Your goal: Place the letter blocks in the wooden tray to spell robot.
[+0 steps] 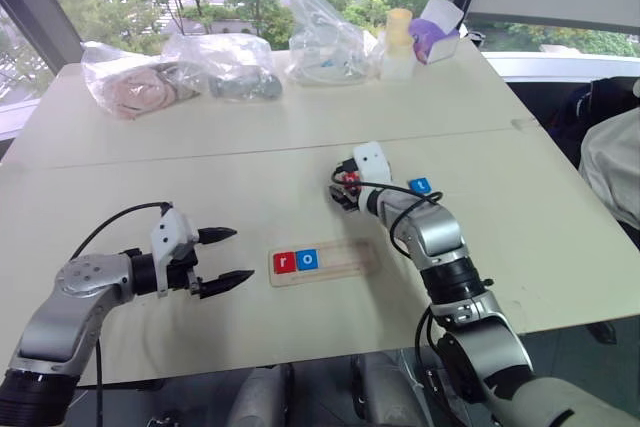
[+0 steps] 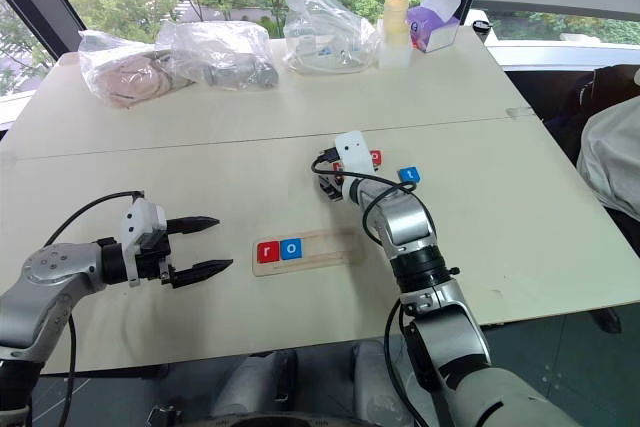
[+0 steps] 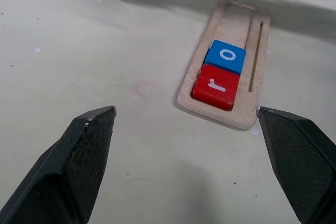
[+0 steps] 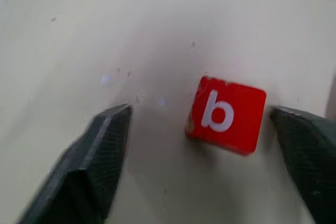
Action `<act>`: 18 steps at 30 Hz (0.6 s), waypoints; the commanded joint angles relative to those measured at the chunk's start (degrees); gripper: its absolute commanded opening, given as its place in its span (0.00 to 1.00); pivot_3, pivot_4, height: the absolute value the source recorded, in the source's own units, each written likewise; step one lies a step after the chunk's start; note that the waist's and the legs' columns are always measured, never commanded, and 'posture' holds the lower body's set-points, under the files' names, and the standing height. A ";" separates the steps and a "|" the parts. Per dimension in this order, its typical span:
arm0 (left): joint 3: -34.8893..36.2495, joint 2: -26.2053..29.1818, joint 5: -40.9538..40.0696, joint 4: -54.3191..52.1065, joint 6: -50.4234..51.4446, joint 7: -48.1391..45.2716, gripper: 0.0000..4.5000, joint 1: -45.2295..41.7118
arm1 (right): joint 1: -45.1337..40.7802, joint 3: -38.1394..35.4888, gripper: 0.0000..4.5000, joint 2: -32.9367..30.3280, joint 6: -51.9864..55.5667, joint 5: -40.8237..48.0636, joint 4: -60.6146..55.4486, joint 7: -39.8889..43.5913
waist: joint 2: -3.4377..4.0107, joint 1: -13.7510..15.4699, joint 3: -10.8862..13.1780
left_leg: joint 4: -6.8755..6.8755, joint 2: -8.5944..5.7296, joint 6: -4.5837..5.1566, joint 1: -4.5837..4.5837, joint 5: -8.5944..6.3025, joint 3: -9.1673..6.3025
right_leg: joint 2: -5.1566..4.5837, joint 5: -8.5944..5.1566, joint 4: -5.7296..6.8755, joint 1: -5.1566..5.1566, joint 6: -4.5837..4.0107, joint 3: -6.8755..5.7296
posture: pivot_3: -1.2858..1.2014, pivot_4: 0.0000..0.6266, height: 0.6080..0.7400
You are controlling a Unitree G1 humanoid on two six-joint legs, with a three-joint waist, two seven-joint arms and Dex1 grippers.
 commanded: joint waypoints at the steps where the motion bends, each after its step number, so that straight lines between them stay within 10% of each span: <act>1: 1.43 -0.04 -0.47 -1.23 -0.43 0.78 1.00 -0.90 | -0.67 0.41 0.46 1.75 0.91 -1.19 0.64 -1.56 | 0.00 0.00 0.00 | -0.03 0.00 -0.01 0.01 0.00 0.00 | 0.00 0.00 0.00 0.00 0.00 0.00 | 0.52 0.24 1.00; 3: 1.26 -0.24 -0.15 -0.98 -0.68 1.16 1.00 -1.06 | -0.24 1.18 0.25 1.77 1.52 -2.13 -0.17 -2.03 | 0.00 -0.02 0.00 | -0.09 0.00 -0.02 0.06 0.01 0.01 | 0.00 0.00 0.00 0.00 0.00 0.01 | 0.52 0.24 1.00; 18: -0.78 -1.17 -0.67 -1.37 -0.86 -0.04 1.00 -1.71 | 20.67 -8.83 0.26 -14.25 42.23 5.10 -51.61 6.52 | 0.00 1.66 0.01 | -0.18 -0.03 -0.04 0.02 0.03 -0.02 | -0.10 -0.20 -0.10 0.02 -0.16 -0.02 | 0.52 0.24 1.00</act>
